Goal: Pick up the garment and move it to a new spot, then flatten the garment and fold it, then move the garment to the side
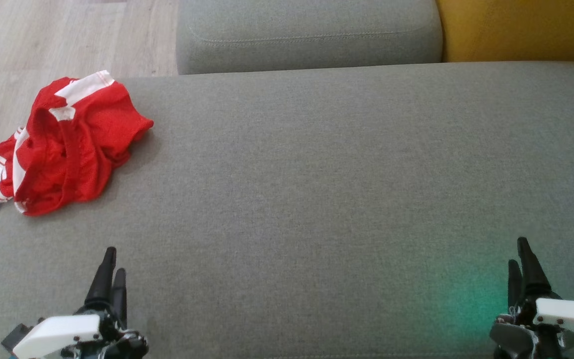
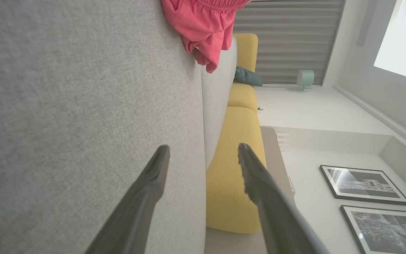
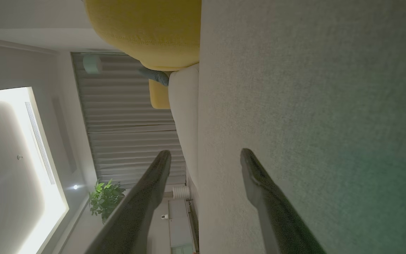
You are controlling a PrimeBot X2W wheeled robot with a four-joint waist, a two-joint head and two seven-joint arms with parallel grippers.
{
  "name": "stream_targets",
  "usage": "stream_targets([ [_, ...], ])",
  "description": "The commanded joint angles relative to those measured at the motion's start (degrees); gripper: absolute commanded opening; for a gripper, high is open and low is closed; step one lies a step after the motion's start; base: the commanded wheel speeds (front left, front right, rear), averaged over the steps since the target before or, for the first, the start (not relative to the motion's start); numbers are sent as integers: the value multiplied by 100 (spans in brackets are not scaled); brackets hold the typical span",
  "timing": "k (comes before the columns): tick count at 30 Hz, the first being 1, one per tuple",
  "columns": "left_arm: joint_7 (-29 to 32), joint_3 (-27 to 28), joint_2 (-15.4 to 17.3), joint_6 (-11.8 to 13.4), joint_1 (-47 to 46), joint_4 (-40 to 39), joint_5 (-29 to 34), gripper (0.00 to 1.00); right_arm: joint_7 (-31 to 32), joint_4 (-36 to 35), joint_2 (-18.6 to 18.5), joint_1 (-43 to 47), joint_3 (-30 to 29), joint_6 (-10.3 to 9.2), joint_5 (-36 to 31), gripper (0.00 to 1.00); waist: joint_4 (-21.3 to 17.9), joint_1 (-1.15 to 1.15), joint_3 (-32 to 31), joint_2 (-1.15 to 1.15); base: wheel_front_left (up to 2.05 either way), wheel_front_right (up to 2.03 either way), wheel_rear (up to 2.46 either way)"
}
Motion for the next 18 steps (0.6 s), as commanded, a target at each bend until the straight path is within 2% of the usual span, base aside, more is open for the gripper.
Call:
stream_targets([
  [1,-47,-2,56,12,-242,-246,86,100,-65,-253,-18,-232,26,6,-135,100,1,0,0,0,0,0,0],
  [18,-315,-237,67,226,-274,-728,1283,100,-336,-706,-25,-223,187,12,-1386,100,6,0,9,0,0,0,0],
])
